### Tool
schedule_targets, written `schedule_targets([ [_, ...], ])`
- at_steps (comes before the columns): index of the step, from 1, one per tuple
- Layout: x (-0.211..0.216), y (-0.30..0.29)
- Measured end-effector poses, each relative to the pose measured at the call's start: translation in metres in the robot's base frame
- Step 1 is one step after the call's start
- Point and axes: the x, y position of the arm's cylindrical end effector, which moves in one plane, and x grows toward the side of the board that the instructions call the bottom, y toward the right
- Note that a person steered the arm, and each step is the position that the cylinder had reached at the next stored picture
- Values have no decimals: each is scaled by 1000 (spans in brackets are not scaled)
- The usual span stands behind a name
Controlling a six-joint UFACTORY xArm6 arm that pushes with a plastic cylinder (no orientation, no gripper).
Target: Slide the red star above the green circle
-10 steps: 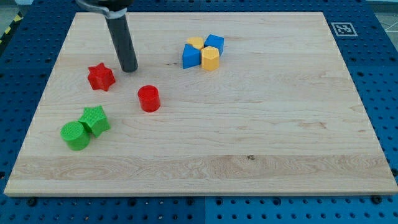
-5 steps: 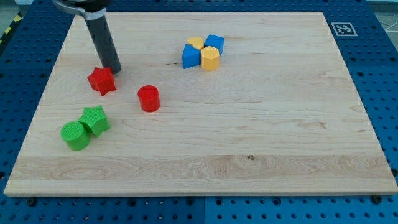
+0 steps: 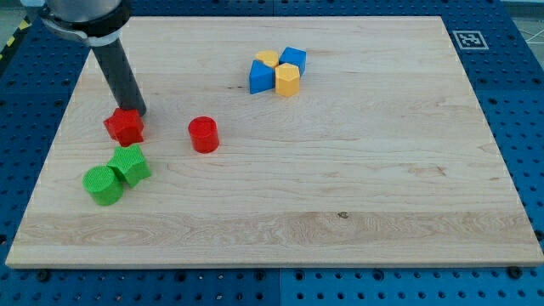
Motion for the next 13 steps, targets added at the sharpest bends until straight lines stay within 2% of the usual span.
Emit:
schedule_targets([
  [4,31,14],
  [7,30,-37],
  [8,31,-38],
  [13,75,0],
])
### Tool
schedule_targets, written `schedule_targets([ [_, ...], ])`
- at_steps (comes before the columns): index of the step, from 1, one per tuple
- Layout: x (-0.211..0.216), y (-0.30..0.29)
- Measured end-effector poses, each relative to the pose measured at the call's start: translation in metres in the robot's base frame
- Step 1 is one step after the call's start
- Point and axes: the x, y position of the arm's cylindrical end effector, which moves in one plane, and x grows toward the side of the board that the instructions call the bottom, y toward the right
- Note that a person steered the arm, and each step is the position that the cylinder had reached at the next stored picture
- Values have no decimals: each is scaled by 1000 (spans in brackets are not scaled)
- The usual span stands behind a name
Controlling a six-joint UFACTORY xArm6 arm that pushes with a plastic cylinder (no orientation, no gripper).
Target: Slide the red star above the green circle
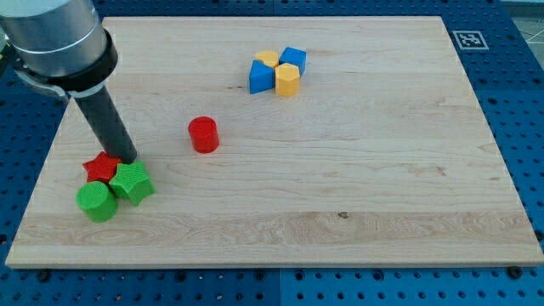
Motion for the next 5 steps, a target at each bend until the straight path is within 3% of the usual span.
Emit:
schedule_targets([
  [3,8,0],
  [5,-10,12],
])
